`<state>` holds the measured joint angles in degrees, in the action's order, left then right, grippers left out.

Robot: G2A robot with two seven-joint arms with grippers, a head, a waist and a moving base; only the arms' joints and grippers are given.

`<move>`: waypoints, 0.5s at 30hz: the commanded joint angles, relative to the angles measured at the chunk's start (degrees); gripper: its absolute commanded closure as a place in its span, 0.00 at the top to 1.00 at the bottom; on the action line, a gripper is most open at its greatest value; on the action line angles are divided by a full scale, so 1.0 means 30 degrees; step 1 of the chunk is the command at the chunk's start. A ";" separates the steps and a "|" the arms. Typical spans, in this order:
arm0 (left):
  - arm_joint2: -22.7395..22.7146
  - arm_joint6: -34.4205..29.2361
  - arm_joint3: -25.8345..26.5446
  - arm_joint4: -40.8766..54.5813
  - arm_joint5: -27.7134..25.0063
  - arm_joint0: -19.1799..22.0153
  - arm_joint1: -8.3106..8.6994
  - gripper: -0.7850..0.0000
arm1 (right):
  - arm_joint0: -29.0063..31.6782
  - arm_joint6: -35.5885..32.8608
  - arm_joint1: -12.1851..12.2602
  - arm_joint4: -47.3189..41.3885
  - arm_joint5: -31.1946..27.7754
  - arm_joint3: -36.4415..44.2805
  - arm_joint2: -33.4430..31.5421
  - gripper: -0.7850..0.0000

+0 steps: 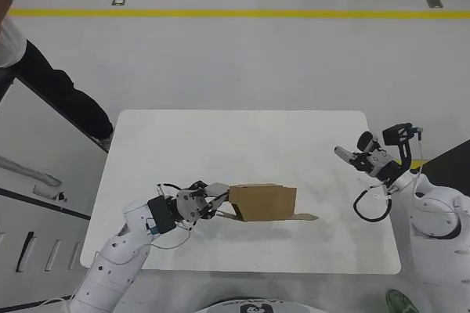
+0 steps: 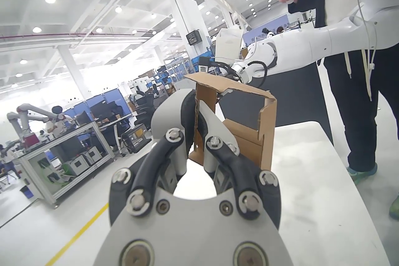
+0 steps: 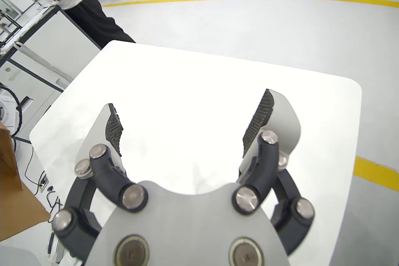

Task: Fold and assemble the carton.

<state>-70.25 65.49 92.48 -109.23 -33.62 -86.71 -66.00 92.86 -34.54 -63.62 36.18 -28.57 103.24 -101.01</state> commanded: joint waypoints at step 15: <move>0.2083 0.3211 -0.2433 -0.5213 0.5895 0.2877 0.0147 0.00 | -0.3131 -1.2715 0.0641 -1.6927 0.6141 -0.3760 0.0153 1.00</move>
<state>-64.44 74.30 85.75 -124.01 -17.31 -78.65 -65.57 84.01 -70.82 -61.78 -11.95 -11.64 92.64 -100.72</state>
